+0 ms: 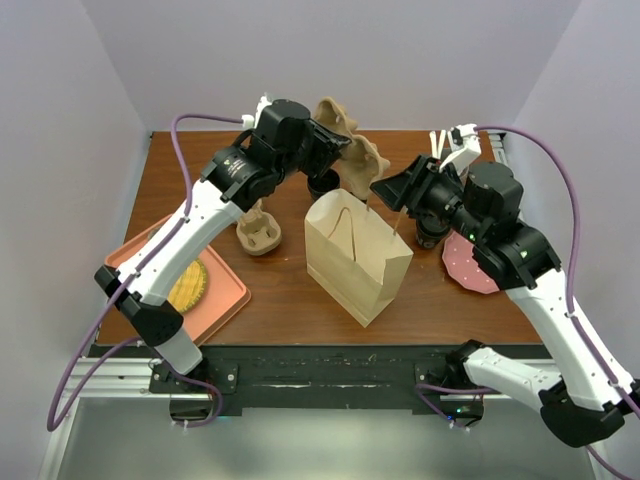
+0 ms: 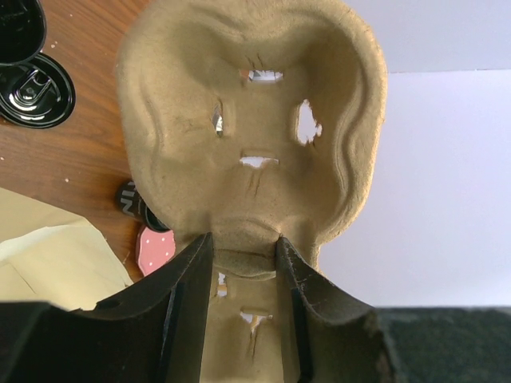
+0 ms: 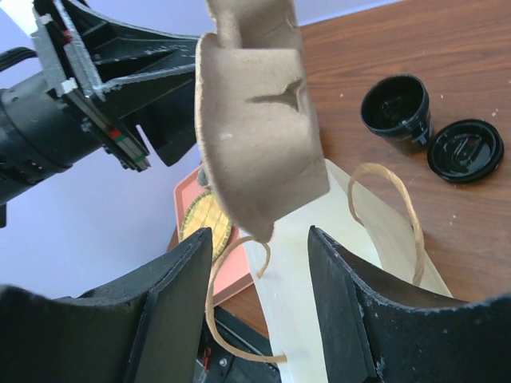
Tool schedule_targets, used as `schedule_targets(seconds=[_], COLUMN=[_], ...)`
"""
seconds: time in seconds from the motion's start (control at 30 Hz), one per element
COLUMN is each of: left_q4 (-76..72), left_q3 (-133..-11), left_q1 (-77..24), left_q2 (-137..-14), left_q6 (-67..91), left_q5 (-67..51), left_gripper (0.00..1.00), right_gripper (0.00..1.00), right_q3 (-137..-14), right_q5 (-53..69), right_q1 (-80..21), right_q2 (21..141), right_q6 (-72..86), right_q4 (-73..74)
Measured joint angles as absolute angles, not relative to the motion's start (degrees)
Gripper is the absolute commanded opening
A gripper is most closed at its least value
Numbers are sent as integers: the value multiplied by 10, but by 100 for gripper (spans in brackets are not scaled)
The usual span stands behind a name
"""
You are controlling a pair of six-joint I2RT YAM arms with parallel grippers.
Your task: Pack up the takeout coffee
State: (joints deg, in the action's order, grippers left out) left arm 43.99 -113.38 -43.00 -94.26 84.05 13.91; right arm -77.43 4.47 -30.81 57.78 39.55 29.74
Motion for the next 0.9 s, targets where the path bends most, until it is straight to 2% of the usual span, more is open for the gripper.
schedule_targets(seconds=[0.5,0.7,0.73,0.77,0.9], left_q4=[429,429,429,430,430], left_q3=[-1107,-1107,-1107,-1107,-1106], left_q1=[-420,-419,-416,-414,-414], left_q2=[-913,-912,-911,-911,-911], left_q6=[850,849,849,849,850], left_q5=[137,140,140,141,139], left_gripper=[8,8,8,8,9], right_gripper=[54,52,50,38,18], right_q3=[-778,-839,-851,-860,-878], right_q5=[50,-24,-43,-63,-132], right_q1=[-317,-383,-394,-401,-419], right_q2=[593,662,672,677,683], right_q6=[369,353,350,349,343], right_q4=[274,300,309,318,351])
